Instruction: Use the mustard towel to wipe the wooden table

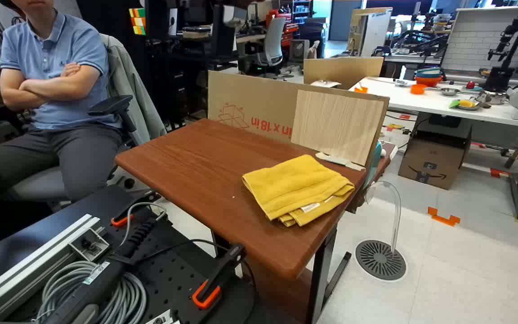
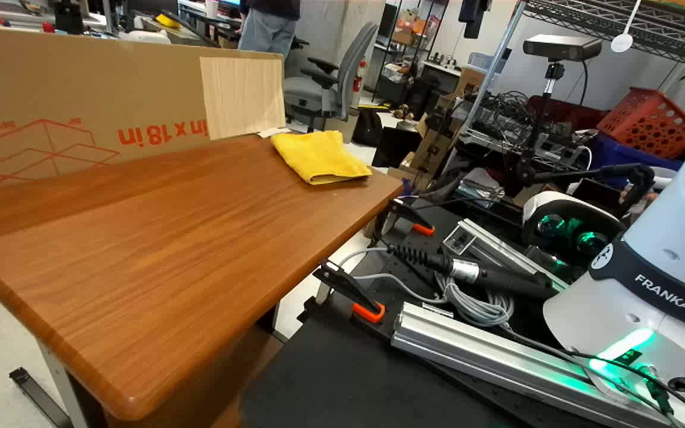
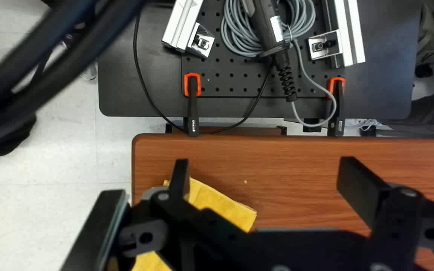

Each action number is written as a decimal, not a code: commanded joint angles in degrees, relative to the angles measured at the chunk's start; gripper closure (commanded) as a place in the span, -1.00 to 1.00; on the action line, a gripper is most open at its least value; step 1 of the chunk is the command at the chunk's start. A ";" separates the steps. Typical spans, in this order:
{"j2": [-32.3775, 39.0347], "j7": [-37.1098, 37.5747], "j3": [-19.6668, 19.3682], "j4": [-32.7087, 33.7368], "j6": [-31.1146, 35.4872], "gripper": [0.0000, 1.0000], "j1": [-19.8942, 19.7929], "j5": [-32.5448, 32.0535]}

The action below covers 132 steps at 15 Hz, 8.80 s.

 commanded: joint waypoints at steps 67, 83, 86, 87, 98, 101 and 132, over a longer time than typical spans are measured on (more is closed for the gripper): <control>41.15 26.43 16.07 -11.50 70.02 -1.00 21.40 -10.76; 46.34 15.44 22.03 -2.43 64.54 -1.00 8.89 0.37; 49.91 20.74 18.12 3.32 63.49 -1.00 13.02 -0.36; 51.10 22.42 17.39 5.05 63.86 -1.00 14.39 -0.37; 51.66 28.11 7.94 4.66 64.84 -1.00 12.86 0.33; 51.49 27.55 3.75 3.29 64.99 -1.00 8.69 0.31; 22.76 33.36 6.89 -15.05 65.59 -1.00 30.82 -13.32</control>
